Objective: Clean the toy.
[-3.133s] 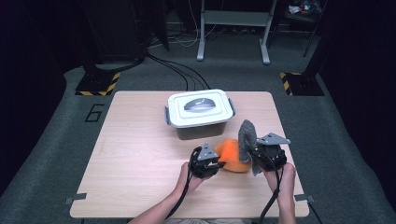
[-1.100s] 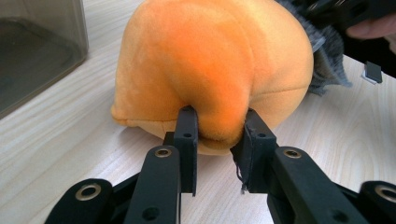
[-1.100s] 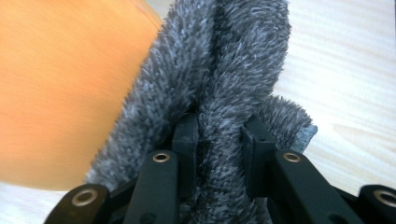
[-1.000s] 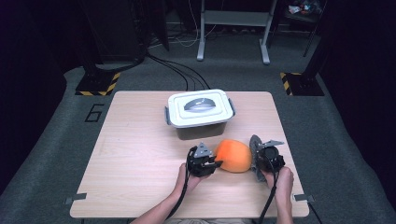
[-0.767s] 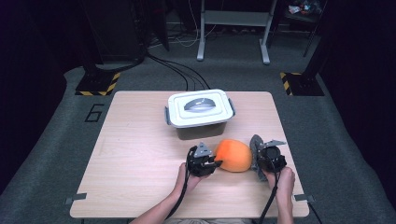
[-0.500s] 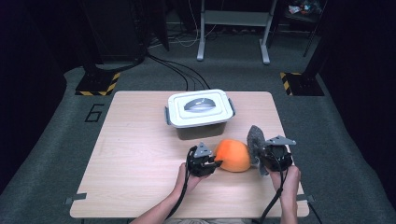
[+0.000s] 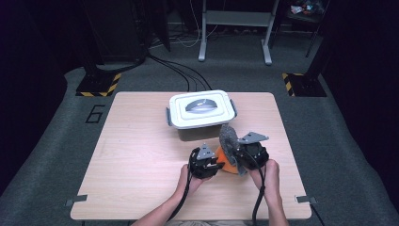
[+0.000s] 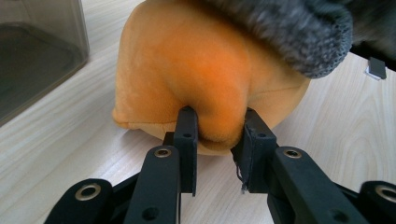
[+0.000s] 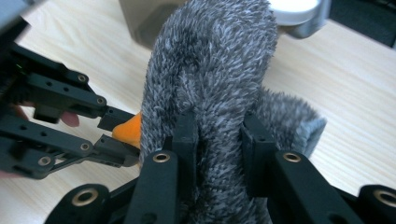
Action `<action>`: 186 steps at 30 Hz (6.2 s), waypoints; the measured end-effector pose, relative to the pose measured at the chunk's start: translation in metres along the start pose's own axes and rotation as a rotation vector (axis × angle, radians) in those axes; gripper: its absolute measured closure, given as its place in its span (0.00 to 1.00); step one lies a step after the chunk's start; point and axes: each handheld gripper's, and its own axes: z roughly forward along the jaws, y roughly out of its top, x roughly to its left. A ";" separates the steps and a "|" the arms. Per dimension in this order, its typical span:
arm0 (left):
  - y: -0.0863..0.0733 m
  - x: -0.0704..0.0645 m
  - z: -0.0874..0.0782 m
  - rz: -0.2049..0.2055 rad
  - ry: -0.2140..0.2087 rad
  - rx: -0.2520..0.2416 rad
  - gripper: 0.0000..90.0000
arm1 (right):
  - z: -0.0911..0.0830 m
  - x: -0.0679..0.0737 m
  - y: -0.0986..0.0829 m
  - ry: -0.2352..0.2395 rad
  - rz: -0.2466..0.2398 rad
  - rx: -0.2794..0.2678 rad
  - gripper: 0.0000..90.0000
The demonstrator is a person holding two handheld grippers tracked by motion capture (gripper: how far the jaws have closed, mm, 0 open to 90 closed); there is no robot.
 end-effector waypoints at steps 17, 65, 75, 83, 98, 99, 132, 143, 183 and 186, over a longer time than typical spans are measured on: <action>-0.001 -0.001 0.001 0.006 -0.008 -0.008 0.80 | 0.001 -0.014 -0.015 -0.084 0.030 0.007 0.80; -0.001 0.001 0.000 0.004 0.000 -0.013 0.79 | -0.042 -0.037 -0.033 -0.093 0.115 -0.069 0.79; -0.001 0.001 -0.001 0.048 0.010 -0.025 0.73 | -0.008 -0.019 -0.029 -0.082 0.073 0.030 0.79; 0.000 -0.003 0.003 0.104 0.063 -0.015 0.49 | -0.001 -0.030 -0.030 -0.092 0.110 0.025 0.79; 0.002 -0.008 0.019 0.253 0.099 -0.030 0.65 | 0.007 -0.042 -0.031 -0.097 0.127 0.032 0.80; 0.002 -0.008 0.019 0.245 0.097 -0.035 0.69 | 0.006 -0.041 -0.031 -0.096 0.135 0.032 0.80; -0.003 -0.009 -0.001 0.060 0.062 -0.033 0.88 | -0.004 0.009 -0.007 -0.053 -0.043 -0.025 0.80; -0.003 -0.009 0.000 0.050 0.055 -0.048 0.88 | -0.008 0.001 -0.012 -0.070 -0.016 -0.032 0.79; -0.003 -0.008 0.000 0.071 0.055 -0.050 0.86 | 0.024 -0.072 -0.076 -0.128 0.238 0.147 0.79; -0.003 -0.008 0.000 0.073 0.054 -0.047 0.86 | 0.010 -0.071 -0.070 -0.138 0.236 0.102 0.80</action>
